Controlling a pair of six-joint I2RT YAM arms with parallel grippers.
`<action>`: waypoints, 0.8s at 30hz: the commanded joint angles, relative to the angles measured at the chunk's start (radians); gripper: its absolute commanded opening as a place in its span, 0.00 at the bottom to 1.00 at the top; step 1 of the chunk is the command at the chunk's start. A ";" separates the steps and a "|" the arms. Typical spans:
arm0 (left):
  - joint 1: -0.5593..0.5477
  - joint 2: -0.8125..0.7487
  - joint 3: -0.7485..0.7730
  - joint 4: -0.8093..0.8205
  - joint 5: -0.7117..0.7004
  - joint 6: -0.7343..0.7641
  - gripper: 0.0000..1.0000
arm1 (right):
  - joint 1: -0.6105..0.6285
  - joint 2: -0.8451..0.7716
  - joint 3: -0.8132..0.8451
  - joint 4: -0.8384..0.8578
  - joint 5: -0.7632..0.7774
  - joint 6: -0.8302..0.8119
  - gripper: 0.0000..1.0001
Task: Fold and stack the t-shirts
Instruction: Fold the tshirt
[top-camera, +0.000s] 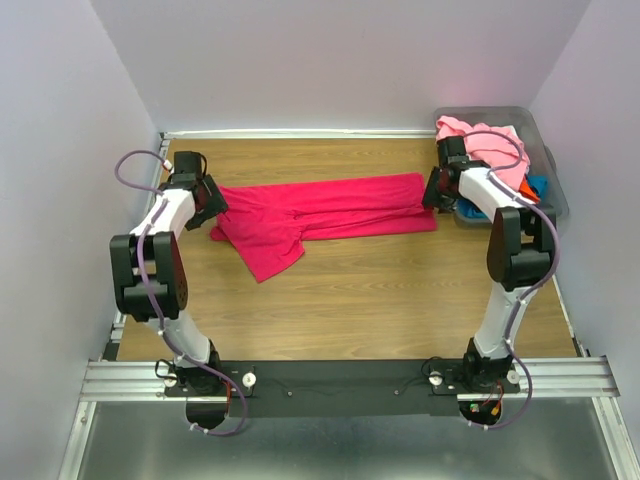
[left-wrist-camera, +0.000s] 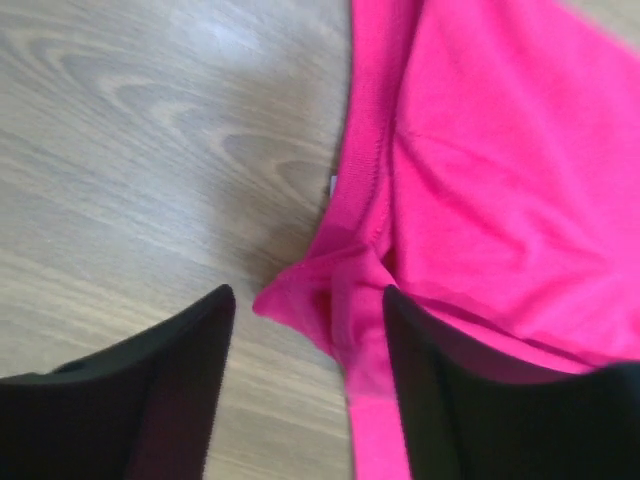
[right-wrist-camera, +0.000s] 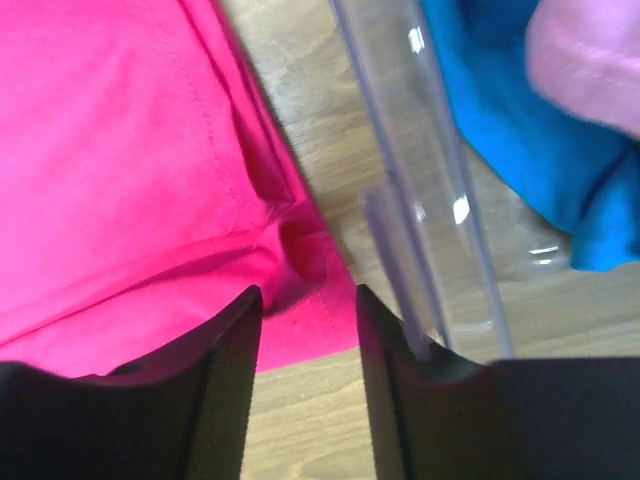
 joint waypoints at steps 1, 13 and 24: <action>-0.001 -0.145 -0.012 0.024 -0.019 0.006 0.82 | 0.001 -0.103 -0.014 0.031 0.009 -0.030 0.54; -0.165 -0.426 -0.333 0.047 0.085 -0.034 0.96 | 0.246 -0.282 -0.205 0.243 -0.278 -0.052 0.70; -0.193 -0.411 -0.497 0.109 0.195 -0.006 0.83 | 0.453 -0.090 -0.268 0.490 -0.544 0.054 0.63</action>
